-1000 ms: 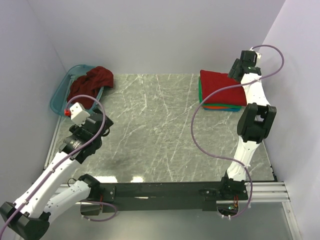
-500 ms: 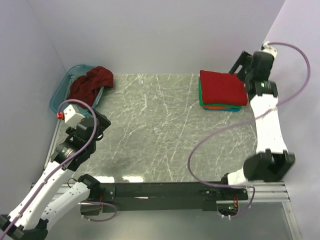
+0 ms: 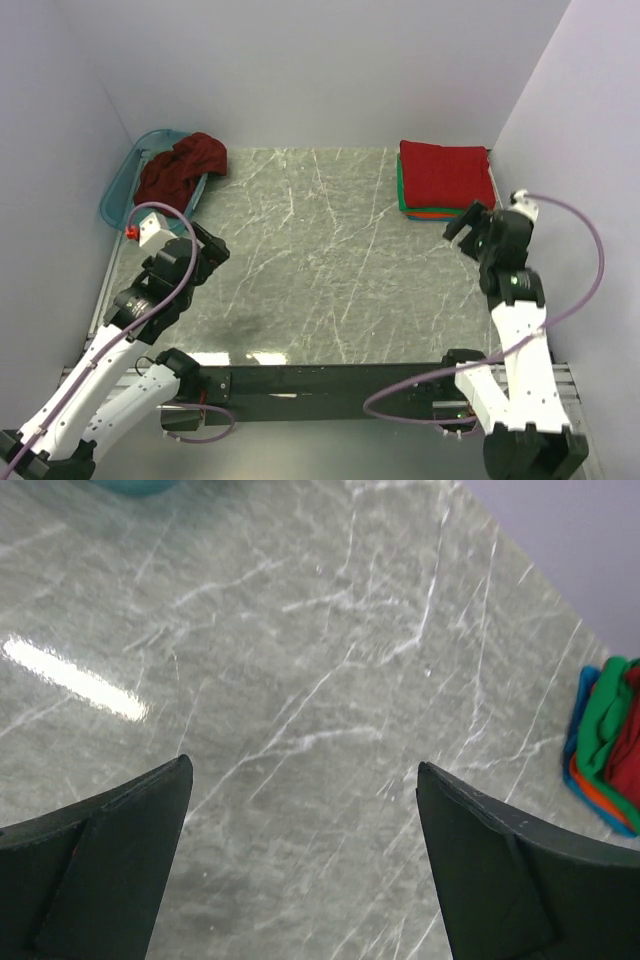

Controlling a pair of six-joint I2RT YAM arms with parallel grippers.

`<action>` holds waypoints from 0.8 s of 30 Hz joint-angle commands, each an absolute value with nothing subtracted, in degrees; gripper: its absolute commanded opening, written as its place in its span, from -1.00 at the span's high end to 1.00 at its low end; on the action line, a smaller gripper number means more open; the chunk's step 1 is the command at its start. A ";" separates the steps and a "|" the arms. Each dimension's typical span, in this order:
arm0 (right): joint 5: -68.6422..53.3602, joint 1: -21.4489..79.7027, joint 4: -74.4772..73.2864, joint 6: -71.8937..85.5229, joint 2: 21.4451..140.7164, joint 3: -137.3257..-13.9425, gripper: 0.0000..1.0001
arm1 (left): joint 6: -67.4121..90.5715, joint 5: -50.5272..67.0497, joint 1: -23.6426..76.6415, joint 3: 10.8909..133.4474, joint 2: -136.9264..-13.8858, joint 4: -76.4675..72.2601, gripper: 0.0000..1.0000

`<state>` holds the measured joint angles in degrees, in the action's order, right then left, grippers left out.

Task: Fold and stack the t-shirts
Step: Reset both grippers

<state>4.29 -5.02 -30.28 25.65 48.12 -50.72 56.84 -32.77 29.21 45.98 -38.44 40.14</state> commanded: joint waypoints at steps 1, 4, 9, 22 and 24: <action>1.85 -4.75 -28.39 26.98 39.85 -43.96 -0.83 | 57.22 -29.36 29.00 44.39 -37.62 39.82 -0.99; -1.05 -4.75 -27.16 27.16 34.13 -36.67 -0.83 | 57.39 -28.04 29.00 42.19 -35.17 38.67 -0.99; -5.88 -4.66 -26.46 27.59 29.80 -28.84 -0.85 | 58.09 -28.12 29.00 39.82 -30.85 38.93 -0.99; -3.69 -4.66 -25.05 30.94 20.04 -26.28 -0.86 | 62.05 -29.88 29.09 37.71 -28.13 43.77 -0.99; -3.60 -4.66 -25.05 31.11 19.86 -26.02 -0.87 | 63.19 -30.58 29.09 37.53 -27.95 44.38 -0.99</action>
<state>-4.27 -4.99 -27.29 30.65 20.29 -26.59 61.19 -29.02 29.21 37.85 -28.58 43.31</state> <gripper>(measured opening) 0.930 0.995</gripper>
